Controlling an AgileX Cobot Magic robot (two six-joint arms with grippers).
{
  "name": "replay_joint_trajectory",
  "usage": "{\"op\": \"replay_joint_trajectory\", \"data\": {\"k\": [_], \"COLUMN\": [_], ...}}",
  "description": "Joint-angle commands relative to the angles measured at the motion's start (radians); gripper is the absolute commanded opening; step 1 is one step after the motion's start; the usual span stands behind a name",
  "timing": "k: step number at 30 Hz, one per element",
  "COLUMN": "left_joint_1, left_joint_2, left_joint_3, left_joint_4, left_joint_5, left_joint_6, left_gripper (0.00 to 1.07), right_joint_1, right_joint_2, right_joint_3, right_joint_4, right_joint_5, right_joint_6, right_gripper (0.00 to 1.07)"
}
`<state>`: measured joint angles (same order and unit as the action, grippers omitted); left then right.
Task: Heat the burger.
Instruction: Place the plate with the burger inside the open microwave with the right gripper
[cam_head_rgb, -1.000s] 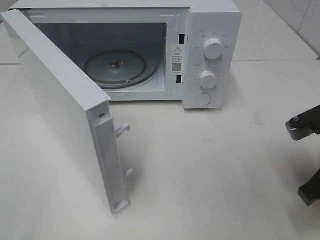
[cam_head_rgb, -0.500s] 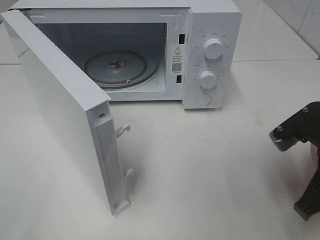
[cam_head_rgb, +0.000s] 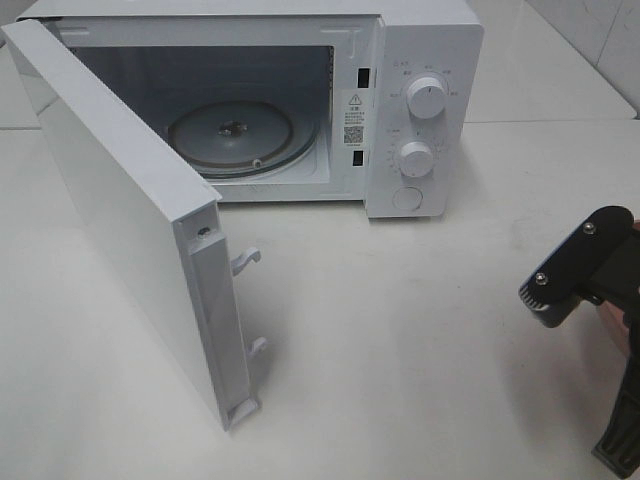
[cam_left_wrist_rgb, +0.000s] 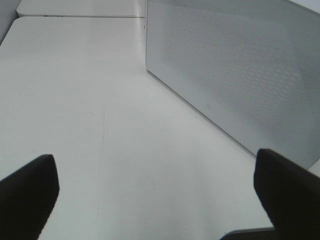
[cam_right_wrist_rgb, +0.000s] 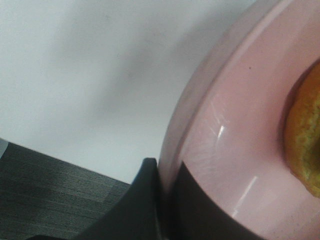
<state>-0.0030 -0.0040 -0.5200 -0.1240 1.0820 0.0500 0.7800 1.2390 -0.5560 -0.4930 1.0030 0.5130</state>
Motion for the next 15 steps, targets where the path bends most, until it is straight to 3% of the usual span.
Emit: {"op": "replay_joint_trajectory", "data": {"k": [1, 15], "left_joint_1": [0.0, 0.0], "left_joint_2": [-0.016, -0.016], "left_joint_3": [0.004, 0.004], "left_joint_4": [-0.007, -0.007], "left_joint_5": [-0.01, -0.01], "left_joint_6": [-0.004, -0.004], "left_gripper": [0.98, 0.98], "right_joint_1": [0.064, 0.229], "right_joint_2": [-0.023, -0.057], "right_joint_3": [0.0, 0.0], "right_joint_4": [-0.062, -0.062], "right_joint_5": [0.047, 0.084], "right_joint_6": [-0.019, -0.099], "right_gripper": [0.0, 0.0]}}
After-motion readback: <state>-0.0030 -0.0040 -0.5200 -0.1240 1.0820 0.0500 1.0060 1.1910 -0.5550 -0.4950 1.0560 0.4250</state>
